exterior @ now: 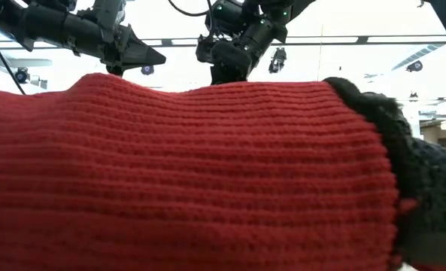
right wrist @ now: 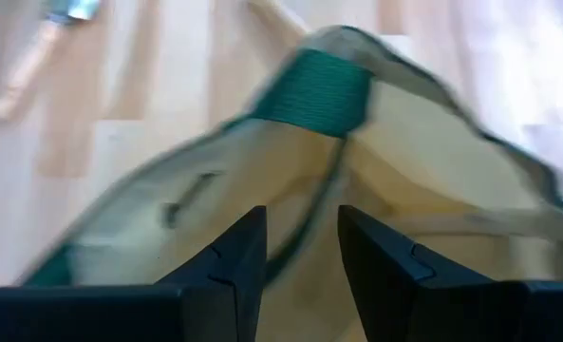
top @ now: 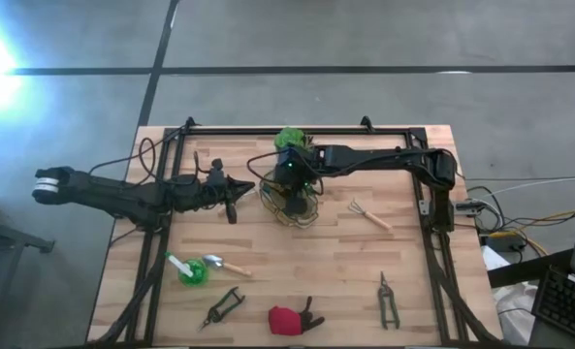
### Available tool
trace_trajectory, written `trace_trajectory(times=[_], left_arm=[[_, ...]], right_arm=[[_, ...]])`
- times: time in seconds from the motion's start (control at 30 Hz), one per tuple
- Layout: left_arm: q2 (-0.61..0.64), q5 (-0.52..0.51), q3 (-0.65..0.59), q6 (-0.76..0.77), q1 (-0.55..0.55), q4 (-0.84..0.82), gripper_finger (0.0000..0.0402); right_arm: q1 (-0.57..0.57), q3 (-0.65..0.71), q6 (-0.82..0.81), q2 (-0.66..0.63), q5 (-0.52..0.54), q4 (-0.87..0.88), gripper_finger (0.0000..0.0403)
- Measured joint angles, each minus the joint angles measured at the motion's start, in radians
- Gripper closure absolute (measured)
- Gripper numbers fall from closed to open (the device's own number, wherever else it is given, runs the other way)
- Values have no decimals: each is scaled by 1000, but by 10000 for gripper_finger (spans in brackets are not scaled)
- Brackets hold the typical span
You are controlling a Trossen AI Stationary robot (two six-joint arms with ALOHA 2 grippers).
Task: Pick & Place Garden tools in Gardening bag
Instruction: Prepare the gardening bag
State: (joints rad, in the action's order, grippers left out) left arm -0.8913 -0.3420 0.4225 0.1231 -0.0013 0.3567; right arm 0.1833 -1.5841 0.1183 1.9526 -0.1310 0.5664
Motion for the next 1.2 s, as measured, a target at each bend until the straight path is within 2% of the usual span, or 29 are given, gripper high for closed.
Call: trace_trajectory(times=[0.4, 0.7, 0.87, 1.07, 1.2], left_arm=[[0, 0, 0, 0, 0, 0, 392], [0, 1, 5, 0, 0, -17, 392], [1, 4, 16, 1, 0, -45, 392], [2, 4, 17, 1, 0, -46, 392], [2, 4, 17, 3, 0, -46, 392]], right_arm=[[0, 0, -6, 5, -27, 22, 271], [3, -8, -6, 63, -26, 29, 283], [6, -9, -6, 47, -26, 30, 310], [5, -10, 6, 14, -26, 31, 384], [5, -10, 12, 4, -24, 42, 391]])
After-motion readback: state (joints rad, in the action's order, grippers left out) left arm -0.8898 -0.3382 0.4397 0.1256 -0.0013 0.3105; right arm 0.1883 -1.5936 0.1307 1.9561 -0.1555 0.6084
